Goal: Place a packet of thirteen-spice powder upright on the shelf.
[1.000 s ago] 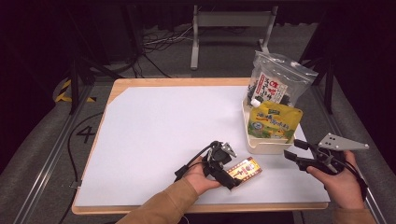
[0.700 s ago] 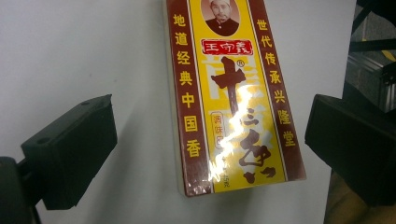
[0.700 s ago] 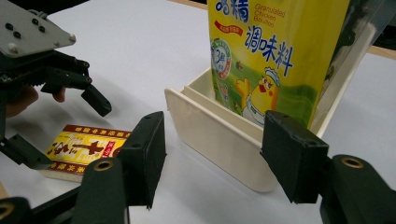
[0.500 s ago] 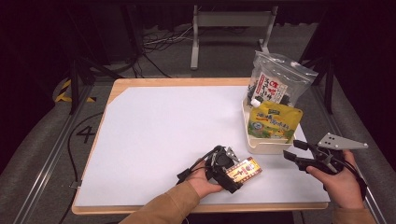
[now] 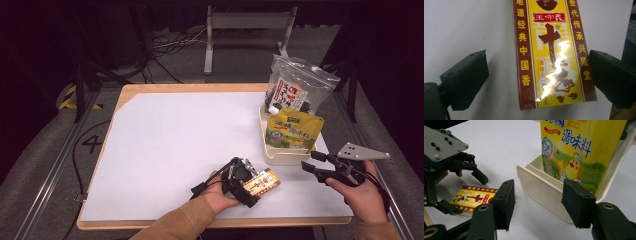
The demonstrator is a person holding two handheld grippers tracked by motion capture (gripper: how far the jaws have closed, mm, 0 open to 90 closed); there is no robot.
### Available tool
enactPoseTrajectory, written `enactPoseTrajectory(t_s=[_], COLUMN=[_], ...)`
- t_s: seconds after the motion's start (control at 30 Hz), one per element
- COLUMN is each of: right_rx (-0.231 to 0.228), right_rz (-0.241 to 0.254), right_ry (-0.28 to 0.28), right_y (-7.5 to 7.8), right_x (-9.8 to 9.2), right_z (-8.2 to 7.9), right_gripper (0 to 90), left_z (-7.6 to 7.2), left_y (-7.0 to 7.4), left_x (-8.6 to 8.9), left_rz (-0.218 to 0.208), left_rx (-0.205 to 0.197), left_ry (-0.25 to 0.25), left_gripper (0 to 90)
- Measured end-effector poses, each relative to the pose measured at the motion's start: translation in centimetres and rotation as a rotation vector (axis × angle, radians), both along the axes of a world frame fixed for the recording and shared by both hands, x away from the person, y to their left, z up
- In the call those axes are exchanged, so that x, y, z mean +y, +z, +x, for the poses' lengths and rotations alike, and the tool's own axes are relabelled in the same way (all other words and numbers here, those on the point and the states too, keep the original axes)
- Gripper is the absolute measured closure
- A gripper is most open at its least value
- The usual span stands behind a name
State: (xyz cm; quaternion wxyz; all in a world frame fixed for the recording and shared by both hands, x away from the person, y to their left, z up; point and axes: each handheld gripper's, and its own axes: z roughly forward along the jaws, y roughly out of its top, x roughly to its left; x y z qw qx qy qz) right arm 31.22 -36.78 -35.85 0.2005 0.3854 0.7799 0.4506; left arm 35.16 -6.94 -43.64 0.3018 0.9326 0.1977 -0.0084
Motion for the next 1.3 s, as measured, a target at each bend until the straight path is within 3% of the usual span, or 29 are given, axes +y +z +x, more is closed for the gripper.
enactPoseTrajectory(t_s=[0.23,0.4,0.7,0.87,1.03,1.3], right_rx=[0.015,0.042,0.044,0.044,0.038,0.072], right_rz=[0.012,0.021,0.013,0.016,0.021,0.053], right_ry=[0.010,0.008,0.019,0.018,0.024,0.041], right_y=[-0.1,-0.1,-0.1,0.1,0.3,0.6], right_x=[0.1,0.1,0.4,0.6,0.7,1.5], right_z=[0.0,-0.1,-0.1,-0.2,-0.1,0.0], right_gripper=[48.8,50.6,48.4,47.9,48.5,49.6], left_z=[-0.3,-0.3,-0.2,-0.3,-0.4,-1.1], left_y=[0.3,0.3,0.4,0.7,0.8,1.6], left_x=[0.0,0.1,0.3,0.6,1.0,1.8], left_rz=[-0.013,-0.027,-0.029,-0.040,-0.049,-0.076], left_rx=[0.009,0.023,0.024,-0.002,0.009,-0.022], left_ry=[-0.028,-0.022,-0.021,-0.021,-0.018,-0.009], left_gripper=[21.9,28.2,30.0,32.0,32.5,32.7])
